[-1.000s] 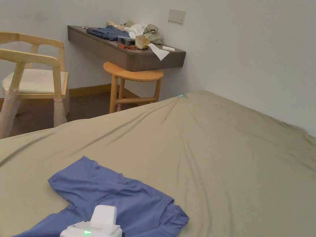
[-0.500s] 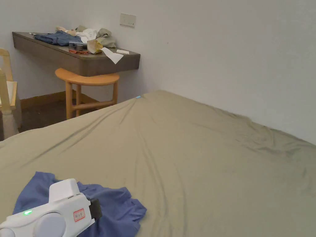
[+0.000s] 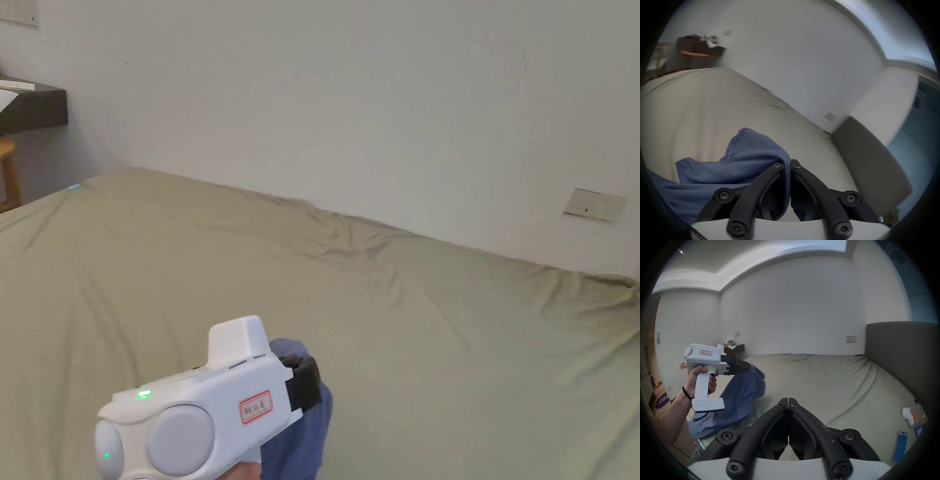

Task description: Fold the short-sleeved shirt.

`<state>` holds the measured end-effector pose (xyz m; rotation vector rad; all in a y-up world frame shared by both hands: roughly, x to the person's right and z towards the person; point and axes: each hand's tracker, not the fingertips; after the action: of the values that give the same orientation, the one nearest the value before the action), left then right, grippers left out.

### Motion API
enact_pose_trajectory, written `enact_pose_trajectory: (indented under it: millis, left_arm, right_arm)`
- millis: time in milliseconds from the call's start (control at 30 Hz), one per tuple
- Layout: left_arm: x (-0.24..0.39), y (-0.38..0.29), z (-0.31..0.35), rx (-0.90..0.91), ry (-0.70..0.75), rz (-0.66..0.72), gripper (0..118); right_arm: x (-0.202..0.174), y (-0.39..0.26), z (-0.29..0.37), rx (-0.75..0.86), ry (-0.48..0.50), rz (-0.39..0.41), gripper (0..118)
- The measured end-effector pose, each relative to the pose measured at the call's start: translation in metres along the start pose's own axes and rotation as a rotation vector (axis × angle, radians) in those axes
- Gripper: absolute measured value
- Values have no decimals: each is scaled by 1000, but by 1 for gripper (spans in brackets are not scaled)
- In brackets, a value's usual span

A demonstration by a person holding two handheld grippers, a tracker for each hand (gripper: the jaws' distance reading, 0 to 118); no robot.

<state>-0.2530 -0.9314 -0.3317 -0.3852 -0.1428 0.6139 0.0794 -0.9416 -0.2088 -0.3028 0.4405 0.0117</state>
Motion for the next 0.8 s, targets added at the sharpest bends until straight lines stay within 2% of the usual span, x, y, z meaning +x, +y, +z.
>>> enact_pose_trajectory:
  millis: [133, 233, 433, 533, 700, 733, 800]
  left_arm:
    - [75, -38, -13, -71, -273, -90, 6]
    - [122, -75, -22, -153, -398, -209, 6]
    - [163, -175, -79, -423, -269, -382, 5]
    - [165, -222, -101, -571, -236, -385, 5]
    - [160, -273, -121, -683, -180, -425, 6]
    - [156, -280, -126, -704, -168, -425, 10]
    - [143, -289, -126, -733, -172, -393, 57]
  right_arm:
    - [27, -1, 36, 40, -104, -30, 2]
    - [43, -5, 56, 55, -150, -63, 2]
    - [70, -20, 82, 48, -211, -137, 2]
    - [77, -28, 88, 28, -218, -152, 2]
    - [86, -36, 92, -13, -243, -141, 2]
    - [88, -37, 92, -15, -244, -147, 2]
    - [92, -39, 92, -16, -239, -168, 2]
